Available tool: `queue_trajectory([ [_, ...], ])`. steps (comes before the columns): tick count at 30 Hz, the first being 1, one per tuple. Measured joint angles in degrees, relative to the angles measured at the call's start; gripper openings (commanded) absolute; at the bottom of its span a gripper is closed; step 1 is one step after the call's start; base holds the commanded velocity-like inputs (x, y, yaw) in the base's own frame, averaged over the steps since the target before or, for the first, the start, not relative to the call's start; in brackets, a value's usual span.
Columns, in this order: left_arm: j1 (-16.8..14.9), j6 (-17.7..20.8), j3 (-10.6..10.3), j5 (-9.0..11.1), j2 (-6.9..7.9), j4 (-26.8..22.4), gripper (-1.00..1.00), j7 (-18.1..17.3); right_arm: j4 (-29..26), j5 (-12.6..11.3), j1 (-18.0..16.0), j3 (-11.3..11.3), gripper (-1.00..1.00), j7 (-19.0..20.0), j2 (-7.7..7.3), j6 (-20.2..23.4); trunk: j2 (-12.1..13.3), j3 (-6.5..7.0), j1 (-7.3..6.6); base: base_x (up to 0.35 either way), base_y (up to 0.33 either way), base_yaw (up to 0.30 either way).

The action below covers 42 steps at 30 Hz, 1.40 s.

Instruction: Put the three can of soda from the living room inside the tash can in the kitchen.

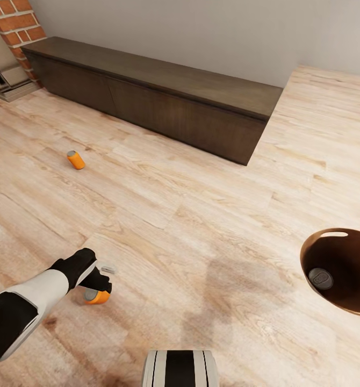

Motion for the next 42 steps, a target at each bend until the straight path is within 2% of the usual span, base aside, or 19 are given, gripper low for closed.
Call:
queue_trajectory([
  [2,0.0,0.0,0.0,0.0,0.0,0.0,1.0,0.0,0.0,0.0,0.0,0.0,-1.0,0.0,0.0,0.0,0.0,0.0,0.0,0.0,0.0,0.0],
  [11,0.0,0.0,0.0,0.0,0.0,0.0,1.0,0.0,0.1,0.0,0.0,0.0,-1.0,0.0,0.0,0.0,-0.1,-1.99,0.24,0.0,0.0,0.0],
  [29,0.0,0.0,0.1,0.1,0.27,0.0,1.0,0.0,0.1,0.0,0.0,0.0,-1.0,0.0,0.0,0.0,-0.1,-1.99,0.23,0.0,0.0,0.0],
  [30,0.0,0.0,0.1,0.1,0.35,0.0,-1.0,0.0,0.1,0.0,0.0,0.0,-1.0,0.0,0.0,0.0,-0.1,-1.99,0.23,0.0,0.0,0.0],
  [42,0.0,-0.1,0.1,0.2,0.45,0.0,-1.0,0.0,0.1,0.0,0.0,-0.1,-1.0,0.0,0.0,0.0,-0.1,-1.99,0.23,0.0,0.0,0.0],
])
